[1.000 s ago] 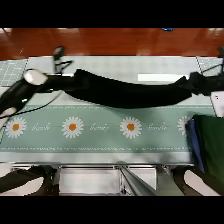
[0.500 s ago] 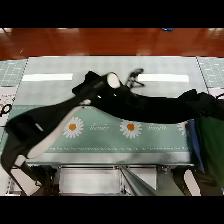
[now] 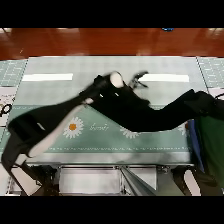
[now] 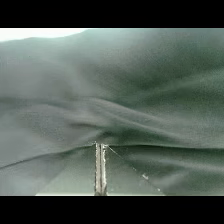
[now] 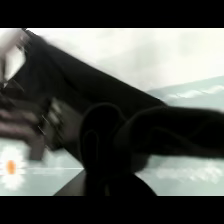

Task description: Fold the shirts.

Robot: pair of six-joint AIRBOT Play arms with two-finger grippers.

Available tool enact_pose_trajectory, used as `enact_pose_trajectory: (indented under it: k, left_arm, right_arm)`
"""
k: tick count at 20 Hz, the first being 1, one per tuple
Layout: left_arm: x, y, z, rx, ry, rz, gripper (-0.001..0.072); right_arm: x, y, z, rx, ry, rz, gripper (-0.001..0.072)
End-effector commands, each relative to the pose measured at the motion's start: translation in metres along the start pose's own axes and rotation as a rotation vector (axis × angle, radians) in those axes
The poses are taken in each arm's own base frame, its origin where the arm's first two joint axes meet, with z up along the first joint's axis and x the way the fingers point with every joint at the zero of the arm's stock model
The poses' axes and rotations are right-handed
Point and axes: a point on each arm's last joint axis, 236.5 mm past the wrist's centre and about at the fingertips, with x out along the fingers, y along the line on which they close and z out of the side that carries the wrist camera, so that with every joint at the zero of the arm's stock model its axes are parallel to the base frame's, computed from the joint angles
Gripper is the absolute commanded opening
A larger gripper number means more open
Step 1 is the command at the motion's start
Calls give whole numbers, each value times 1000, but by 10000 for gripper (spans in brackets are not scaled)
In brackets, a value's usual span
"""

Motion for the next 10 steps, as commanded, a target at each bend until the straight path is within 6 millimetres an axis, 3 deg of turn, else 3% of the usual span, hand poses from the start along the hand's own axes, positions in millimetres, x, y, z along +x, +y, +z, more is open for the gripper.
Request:
enact_pose_trajectory:
  k: [1, 3, 6, 10]
  left_arm:
    - [-100, 42, 25, -38, -134, 41, 15]
    - [-171, 65, 24, -67, -270, 100, 15]
    - [-244, 90, -14, -120, -394, 181, 15]
    - [-288, 113, -78, -216, -490, 256, 15]
  right_arm:
    - [21, 37, 21, 1, -25, 180, 26]
    - [51, 63, 27, -15, 4, 248, 26]
    - [121, 106, 21, -63, 98, 292, 25]
    - [223, 161, 3, -87, 255, 342, 26]
